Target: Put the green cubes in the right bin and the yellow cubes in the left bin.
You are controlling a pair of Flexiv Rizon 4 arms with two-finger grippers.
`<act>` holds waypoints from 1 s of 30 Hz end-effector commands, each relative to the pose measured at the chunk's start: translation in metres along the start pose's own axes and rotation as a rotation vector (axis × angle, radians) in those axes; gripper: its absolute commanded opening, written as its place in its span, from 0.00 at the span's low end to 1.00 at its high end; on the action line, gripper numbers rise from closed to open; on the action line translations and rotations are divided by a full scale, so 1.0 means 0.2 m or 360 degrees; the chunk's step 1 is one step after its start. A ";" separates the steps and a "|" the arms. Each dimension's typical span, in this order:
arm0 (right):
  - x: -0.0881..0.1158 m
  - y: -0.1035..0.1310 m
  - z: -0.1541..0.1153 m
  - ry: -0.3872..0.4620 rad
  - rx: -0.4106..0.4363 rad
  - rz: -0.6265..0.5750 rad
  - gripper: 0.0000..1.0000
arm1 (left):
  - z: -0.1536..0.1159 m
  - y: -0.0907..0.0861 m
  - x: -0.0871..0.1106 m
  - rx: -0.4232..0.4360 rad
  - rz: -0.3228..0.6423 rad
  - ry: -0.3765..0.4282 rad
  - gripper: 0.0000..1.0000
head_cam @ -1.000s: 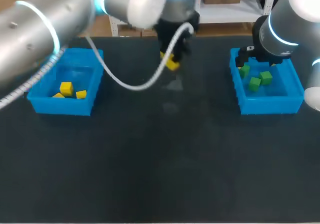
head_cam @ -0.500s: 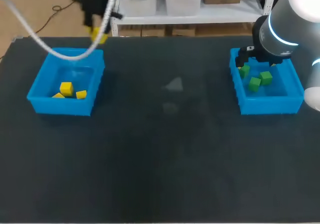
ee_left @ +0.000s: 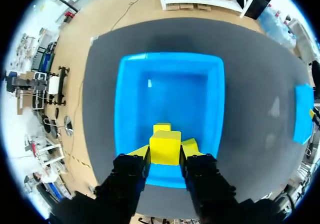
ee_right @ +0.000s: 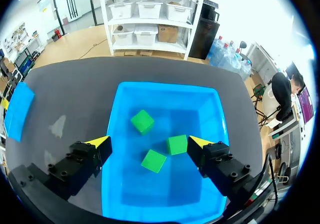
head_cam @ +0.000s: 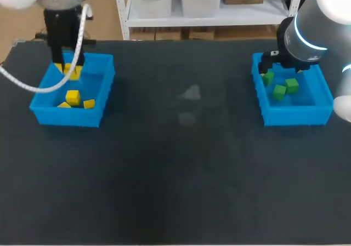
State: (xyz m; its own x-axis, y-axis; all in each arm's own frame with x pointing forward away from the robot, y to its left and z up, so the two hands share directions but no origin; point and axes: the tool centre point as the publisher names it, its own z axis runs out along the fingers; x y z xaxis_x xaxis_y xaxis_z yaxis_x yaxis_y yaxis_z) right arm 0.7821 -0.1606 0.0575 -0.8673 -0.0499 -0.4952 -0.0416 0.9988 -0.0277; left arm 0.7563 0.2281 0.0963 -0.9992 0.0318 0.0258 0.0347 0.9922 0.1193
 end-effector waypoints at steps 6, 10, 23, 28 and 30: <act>0.01 0.00 0.00 -0.0010 0.0005 0.0002 1.00 | 0.03 -0.02 0.04 0.0297 -0.0017 -0.0563 0.88; 0.01 0.00 0.00 -0.0010 0.0005 0.0002 1.00 | 0.02 -0.03 0.04 0.0298 -0.0013 -0.0590 1.00; 0.01 0.00 0.00 -0.0010 0.0005 0.0002 1.00 | -0.04 -0.06 0.04 0.0450 -0.0005 -0.0629 1.00; 0.01 0.00 0.00 -0.0010 0.0005 0.0002 1.00 | -0.04 -0.06 0.04 0.0450 -0.0005 -0.0629 1.00; 0.01 0.00 0.00 -0.0010 0.0005 0.0002 1.00 | -0.04 -0.06 0.04 0.0450 -0.0005 -0.0629 1.00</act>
State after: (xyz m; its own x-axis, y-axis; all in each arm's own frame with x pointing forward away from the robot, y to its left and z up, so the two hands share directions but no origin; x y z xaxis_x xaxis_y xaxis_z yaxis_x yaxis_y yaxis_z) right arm 0.7821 -0.1606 0.0575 -0.8673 -0.0499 -0.4952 -0.0416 0.9988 -0.0277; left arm 0.7527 0.2137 0.1036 -0.9563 0.0310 -0.2907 0.0783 0.9852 -0.1526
